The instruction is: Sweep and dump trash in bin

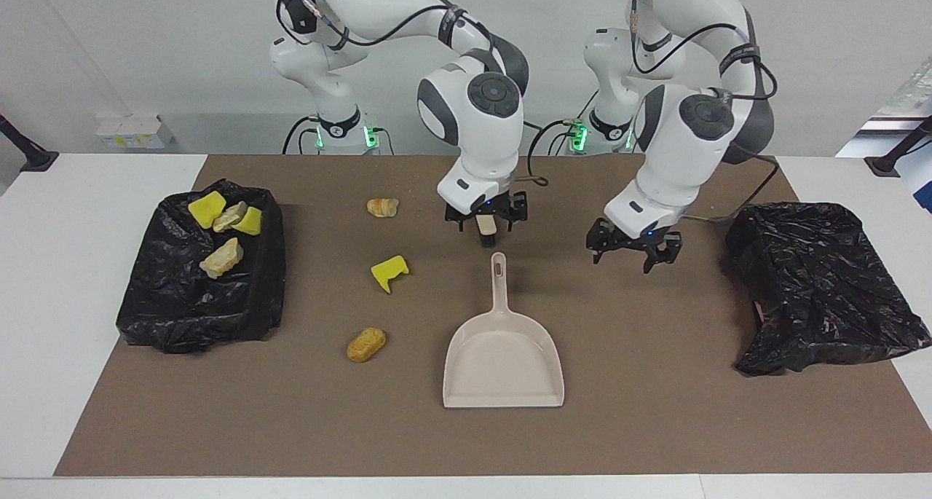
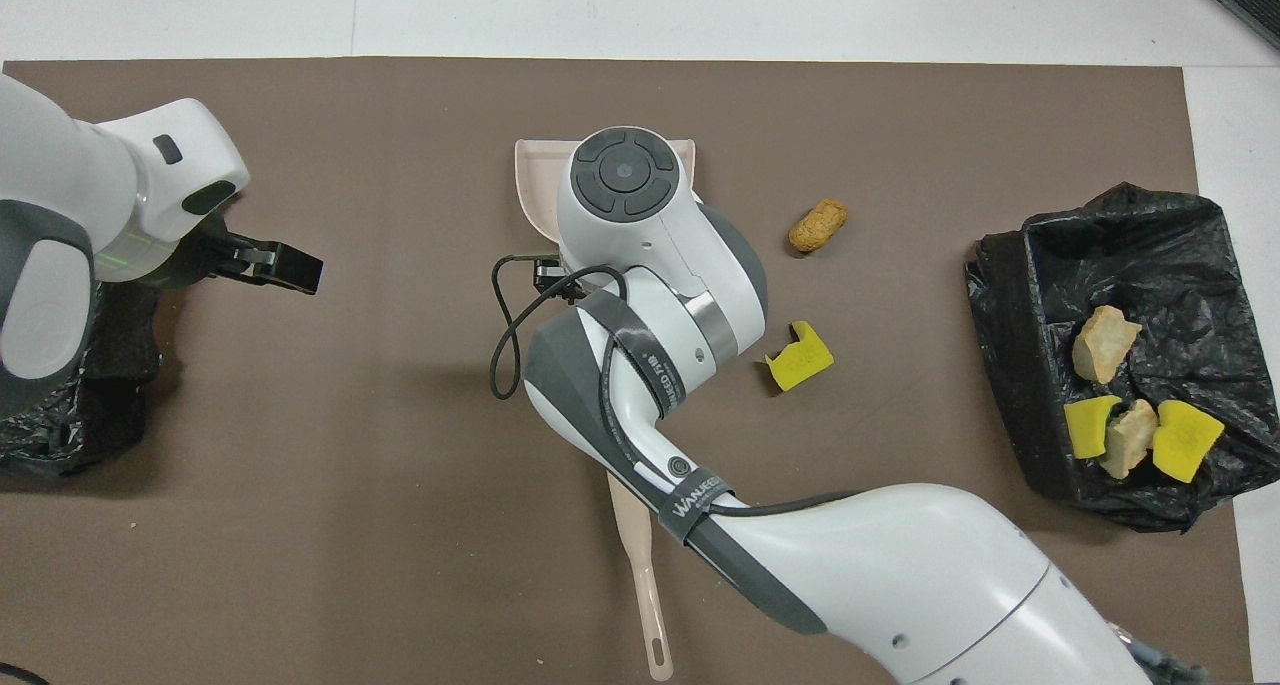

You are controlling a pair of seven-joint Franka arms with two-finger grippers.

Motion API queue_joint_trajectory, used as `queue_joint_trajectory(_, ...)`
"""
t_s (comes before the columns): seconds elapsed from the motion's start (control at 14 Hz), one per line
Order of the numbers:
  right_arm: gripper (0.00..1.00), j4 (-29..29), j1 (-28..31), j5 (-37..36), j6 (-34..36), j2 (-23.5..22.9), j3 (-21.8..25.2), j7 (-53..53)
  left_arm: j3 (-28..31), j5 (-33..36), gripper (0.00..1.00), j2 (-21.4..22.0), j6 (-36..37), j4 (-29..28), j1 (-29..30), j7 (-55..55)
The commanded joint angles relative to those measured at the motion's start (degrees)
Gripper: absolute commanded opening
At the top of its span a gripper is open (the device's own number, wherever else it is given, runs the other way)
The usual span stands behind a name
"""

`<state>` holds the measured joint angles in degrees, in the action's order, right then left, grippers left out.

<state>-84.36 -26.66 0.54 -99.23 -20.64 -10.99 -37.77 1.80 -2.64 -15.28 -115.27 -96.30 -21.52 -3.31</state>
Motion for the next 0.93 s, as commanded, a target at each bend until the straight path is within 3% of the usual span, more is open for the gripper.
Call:
queue_joint_trajectory(0.0, 1.00, -18.0, -1.8, 3.5, -2.9, 12.9, -0.2, -0.3, 0.9, -0.6, 1.00, -2.1, -3.8, 0.5, -2.9, -4.8)
queue_joint_trajectory(0.21, 1.00, -33.3, -5.8, 5.5, -11.3, 21.7, -0.2, -0.3, 0.9, -0.7, 1.00, -5.0, -9.7, 0.5, -7.2, -12.9)
queue_joint_trajectory(0.36, 1.00, -39.4, -6.6, 8.9, -15.0, 25.1, -0.3, 0.8, 0.8, -0.7, 1.00, -5.6, -12.4, 0.3, -8.7, -15.9)
queue_joint_trajectory(0.64, 1.00, -45.8, -11.3, 9.0, -19.8, 24.4, -0.3, 0.0, 0.9, -1.3, 1.00, -7.7, -15.4, 0.3, -12.3, -19.3)
queue_joint_trajectory(0.85, 0.95, -48.8, -13.5, 9.3, -20.6, 24.2, -0.2, -0.2, 1.1, -0.6, 1.00, -10.6, -17.3, 0.3, -16.0, -22.6)
